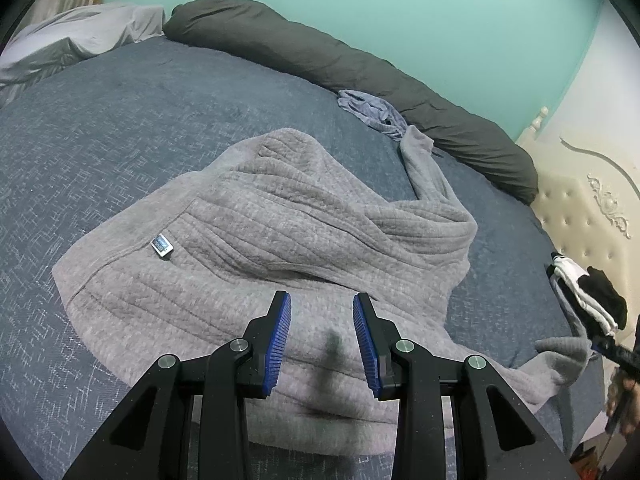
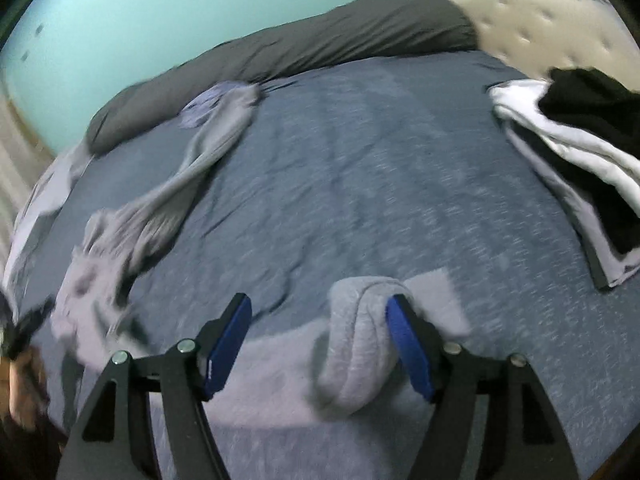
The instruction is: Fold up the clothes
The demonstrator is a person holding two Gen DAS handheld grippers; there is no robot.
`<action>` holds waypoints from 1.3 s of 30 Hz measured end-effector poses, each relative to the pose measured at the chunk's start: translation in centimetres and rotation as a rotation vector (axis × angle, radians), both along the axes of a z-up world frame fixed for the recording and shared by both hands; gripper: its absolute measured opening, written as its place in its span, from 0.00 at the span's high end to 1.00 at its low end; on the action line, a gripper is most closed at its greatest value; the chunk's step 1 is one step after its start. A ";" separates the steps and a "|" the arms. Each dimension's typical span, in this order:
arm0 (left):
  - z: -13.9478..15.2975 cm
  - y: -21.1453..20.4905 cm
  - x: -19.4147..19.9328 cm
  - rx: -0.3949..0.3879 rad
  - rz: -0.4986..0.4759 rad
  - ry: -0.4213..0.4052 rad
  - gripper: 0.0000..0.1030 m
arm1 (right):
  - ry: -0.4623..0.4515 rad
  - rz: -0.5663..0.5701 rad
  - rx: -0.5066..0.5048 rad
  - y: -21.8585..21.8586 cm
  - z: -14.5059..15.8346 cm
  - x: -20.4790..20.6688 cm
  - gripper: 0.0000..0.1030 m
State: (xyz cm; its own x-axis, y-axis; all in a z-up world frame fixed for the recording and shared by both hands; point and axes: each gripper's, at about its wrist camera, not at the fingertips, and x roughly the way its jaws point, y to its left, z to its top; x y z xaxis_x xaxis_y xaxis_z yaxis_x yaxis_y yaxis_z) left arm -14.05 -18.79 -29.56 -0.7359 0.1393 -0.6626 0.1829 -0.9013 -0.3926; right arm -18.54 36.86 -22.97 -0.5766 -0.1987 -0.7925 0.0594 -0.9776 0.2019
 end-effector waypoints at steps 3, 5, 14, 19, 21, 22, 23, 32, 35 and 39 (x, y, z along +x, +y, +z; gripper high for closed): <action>0.1 -0.2 0.2 0.005 0.003 0.005 0.65 | -0.026 0.108 0.059 -3.4 -0.4 1.3 0.31; 0.2 -0.4 0.4 0.008 0.005 0.008 0.65 | -0.015 0.139 0.116 -5.0 -0.3 2.2 0.31; 0.6 -1.0 1.0 0.019 0.009 0.019 0.63 | -0.024 0.367 0.176 -12.8 -0.3 4.4 0.31; 0.5 -1.6 1.3 0.019 0.017 0.021 0.63 | -0.119 0.474 0.209 -16.7 -4.3 3.8 0.43; 0.5 -2.0 1.5 0.025 0.025 0.021 0.63 | -0.153 0.505 0.240 -17.8 -5.8 3.4 0.48; 0.4 -2.2 1.5 0.027 0.029 0.021 0.63 | -0.170 0.519 0.263 -18.3 -6.6 3.2 0.51; 0.4 -2.4 1.5 0.028 0.032 0.020 0.62 | -0.178 0.530 0.288 -18.6 -7.3 2.9 0.56; 0.0 -3.1 1.5 0.015 0.038 0.013 0.62 | -0.137 0.489 0.352 -19.5 -8.2 -1.8 0.92; -0.2 -3.3 1.5 0.009 0.039 0.007 0.62 | -0.121 0.472 0.384 -20.2 -8.3 -4.3 0.93; -0.5 -3.4 1.4 0.004 0.041 -0.001 0.62 | -0.115 0.426 0.407 -20.7 -8.8 -8.0 0.93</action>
